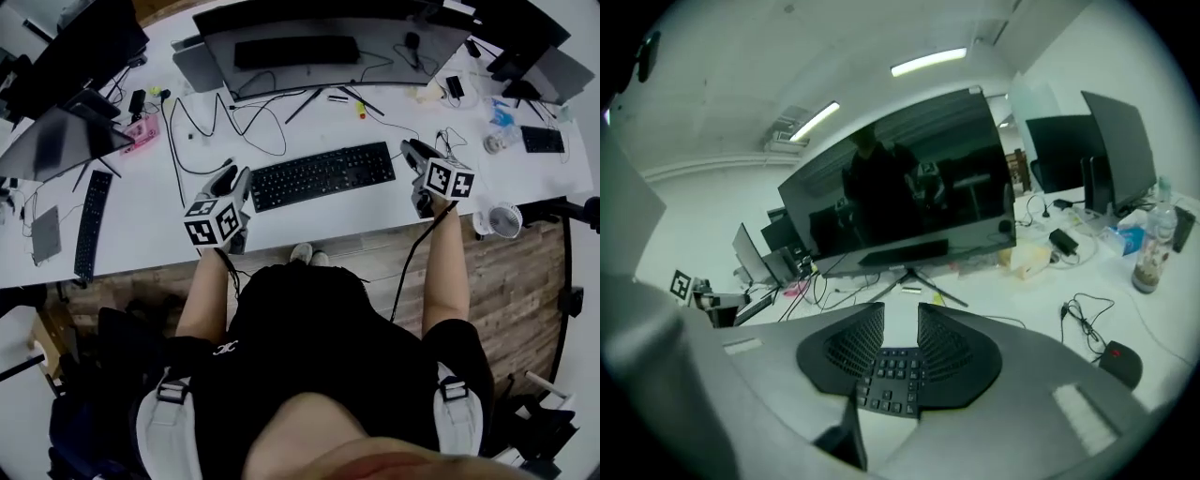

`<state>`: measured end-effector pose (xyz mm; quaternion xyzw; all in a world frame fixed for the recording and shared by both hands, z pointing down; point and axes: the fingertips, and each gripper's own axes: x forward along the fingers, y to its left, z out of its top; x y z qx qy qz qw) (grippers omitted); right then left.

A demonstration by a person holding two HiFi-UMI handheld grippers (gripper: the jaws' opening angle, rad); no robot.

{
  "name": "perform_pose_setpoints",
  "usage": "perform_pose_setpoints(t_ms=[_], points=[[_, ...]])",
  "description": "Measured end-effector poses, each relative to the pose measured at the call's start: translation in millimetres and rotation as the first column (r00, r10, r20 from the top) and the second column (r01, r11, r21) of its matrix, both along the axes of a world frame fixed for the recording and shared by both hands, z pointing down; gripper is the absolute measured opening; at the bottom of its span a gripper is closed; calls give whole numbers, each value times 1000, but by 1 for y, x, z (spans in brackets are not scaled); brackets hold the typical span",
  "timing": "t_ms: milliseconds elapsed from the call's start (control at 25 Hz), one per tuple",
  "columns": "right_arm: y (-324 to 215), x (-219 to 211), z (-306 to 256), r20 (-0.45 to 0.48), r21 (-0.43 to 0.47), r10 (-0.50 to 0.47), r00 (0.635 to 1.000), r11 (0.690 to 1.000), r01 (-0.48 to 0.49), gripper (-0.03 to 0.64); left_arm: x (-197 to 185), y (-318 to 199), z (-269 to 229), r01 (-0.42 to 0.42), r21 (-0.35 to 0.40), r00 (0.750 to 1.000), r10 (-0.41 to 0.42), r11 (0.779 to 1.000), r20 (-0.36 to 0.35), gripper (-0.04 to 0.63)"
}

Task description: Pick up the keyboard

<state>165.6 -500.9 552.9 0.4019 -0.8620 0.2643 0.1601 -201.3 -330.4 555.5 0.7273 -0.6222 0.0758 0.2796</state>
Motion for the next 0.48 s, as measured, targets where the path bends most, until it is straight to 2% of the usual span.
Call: perform_pose_setpoints(t_ms=[120, 240, 400, 480], points=[[-6, -6, 36, -4, -126, -113, 994, 986, 112, 85, -6, 2, 35, -21, -93, 998, 15, 995, -61, 130], [-10, -8, 70, 10, -202, -196, 981, 960, 194, 86, -6, 6, 70, -49, -172, 993, 30, 984, -113, 130], [-13, -3, 115, 17, -318, -212, 977, 925, 206, 86, -7, 17, 117, -52, -273, 978, -6, 961, -208, 138], [-14, -1, 133, 16, -359, -208, 978, 912, 199, 86, -8, 20, 138, -63, -312, 972, -13, 948, -233, 141]])
